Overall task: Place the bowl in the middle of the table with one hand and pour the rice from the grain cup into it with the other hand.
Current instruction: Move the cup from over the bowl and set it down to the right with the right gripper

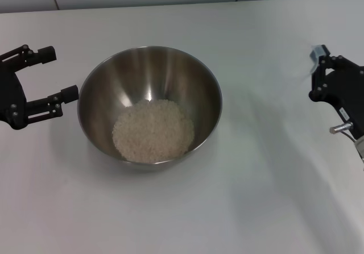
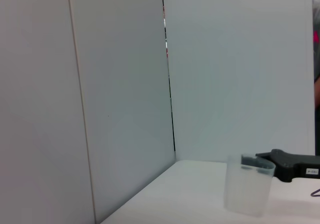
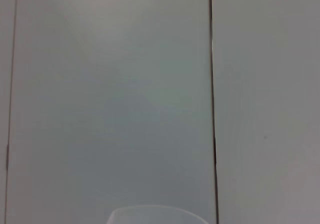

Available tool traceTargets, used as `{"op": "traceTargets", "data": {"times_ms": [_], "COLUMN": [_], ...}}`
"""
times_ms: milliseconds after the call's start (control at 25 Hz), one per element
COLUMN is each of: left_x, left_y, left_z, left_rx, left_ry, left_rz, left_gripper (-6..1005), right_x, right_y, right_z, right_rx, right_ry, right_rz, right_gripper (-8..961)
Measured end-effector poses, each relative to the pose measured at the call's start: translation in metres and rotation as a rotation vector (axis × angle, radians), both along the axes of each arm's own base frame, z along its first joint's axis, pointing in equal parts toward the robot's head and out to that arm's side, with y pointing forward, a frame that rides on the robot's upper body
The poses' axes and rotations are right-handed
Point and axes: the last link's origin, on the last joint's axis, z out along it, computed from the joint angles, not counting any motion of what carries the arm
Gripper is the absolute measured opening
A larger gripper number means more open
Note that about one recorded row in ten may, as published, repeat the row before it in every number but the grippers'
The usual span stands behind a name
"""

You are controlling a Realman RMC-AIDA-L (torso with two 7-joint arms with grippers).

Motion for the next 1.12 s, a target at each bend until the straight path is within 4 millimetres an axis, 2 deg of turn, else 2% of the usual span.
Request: {"op": "traceTargets", "data": {"times_ms": [520,1120], "left_x": [0.0,0.002], "left_y": [0.0,0.003], "left_z": [-0.001,0.0], "left_rx": [-0.002,0.005], "left_ry": [-0.002,0.004], "left_rz": [0.002,-0.005], "left_gripper": [813,813], "right_x": [-0.001,0.0], "right_y": [0.027,0.038], "right_z": [-0.015,-0.028], "right_rx": [-0.118,-0.194], "right_ry": [-0.02,-0.069], "right_rz": [-0.072,-0.122], "right_gripper": [11,20]}}
